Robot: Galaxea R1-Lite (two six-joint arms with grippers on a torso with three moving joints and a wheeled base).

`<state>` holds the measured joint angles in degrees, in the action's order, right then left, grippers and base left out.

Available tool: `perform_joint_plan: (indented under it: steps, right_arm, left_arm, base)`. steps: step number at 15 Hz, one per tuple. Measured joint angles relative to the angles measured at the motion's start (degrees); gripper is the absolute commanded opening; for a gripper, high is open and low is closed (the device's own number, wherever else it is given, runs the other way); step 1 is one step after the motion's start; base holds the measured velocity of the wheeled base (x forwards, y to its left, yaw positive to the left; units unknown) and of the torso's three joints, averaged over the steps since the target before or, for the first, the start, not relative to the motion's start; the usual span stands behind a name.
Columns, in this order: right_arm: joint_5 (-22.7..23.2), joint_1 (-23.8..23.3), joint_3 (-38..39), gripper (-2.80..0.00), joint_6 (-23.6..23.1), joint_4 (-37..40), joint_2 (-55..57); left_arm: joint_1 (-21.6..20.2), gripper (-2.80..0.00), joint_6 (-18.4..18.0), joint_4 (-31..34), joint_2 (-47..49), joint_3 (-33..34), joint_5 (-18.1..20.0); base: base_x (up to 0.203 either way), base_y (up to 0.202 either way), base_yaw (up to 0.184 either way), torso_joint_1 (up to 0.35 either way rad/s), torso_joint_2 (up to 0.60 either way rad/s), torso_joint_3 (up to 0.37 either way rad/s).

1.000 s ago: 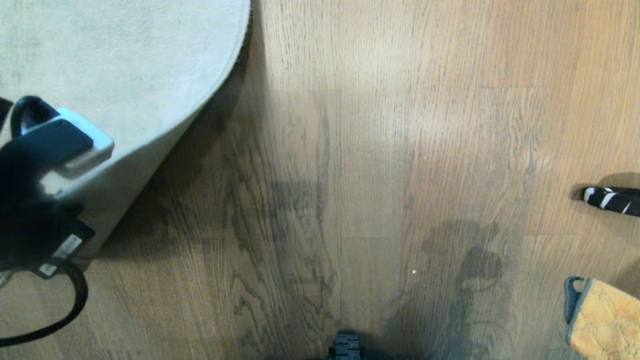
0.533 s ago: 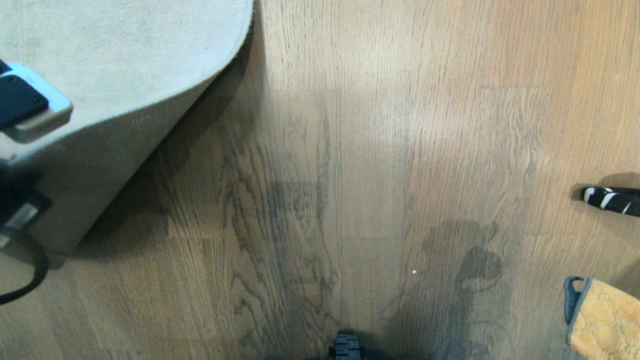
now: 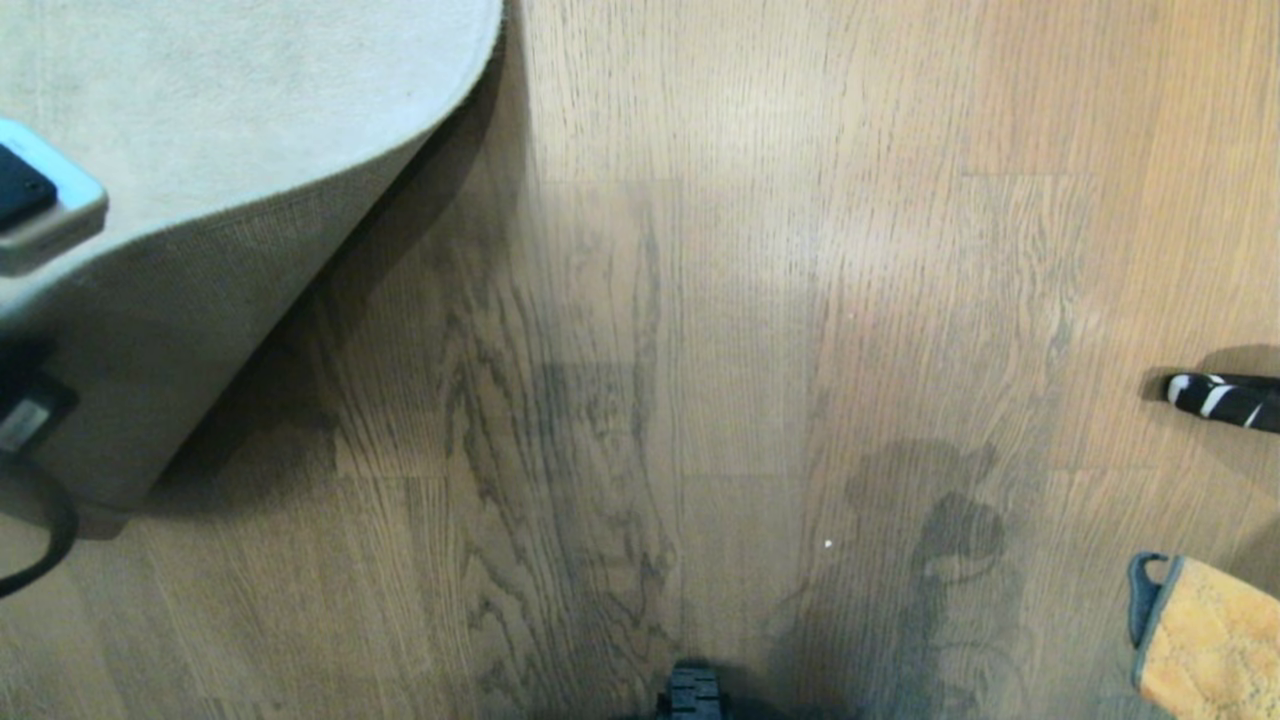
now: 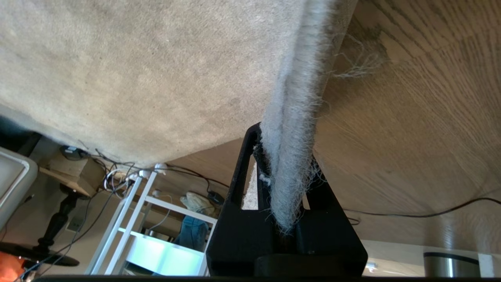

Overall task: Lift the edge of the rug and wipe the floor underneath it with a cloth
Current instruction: Lift up the carpet, then wipe the floor under the carpet with a rag

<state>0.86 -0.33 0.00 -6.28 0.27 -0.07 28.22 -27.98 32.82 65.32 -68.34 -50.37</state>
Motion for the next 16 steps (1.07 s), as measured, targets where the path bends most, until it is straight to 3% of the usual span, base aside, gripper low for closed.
perform_joint_plan:
  steps: [6,16]
  right_arm:
    - [0.0,0.0,0.0,-2.80,0.0,0.0,0.0]
    - [0.0,0.0,0.0,-2.80,0.0,0.0,0.0]
  left_arm:
    - [0.2,-2.80,2.3,-0.2,-2.3,4.6,-1.5]
    - [1.0,-2.80,3.1,-2.4,-2.5,7.1,-1.6]
  base:
    - [0.000,0.000,0.000,0.000,0.00,0.000]
    - [0.000,0.000,0.000,0.000,0.00,0.000]
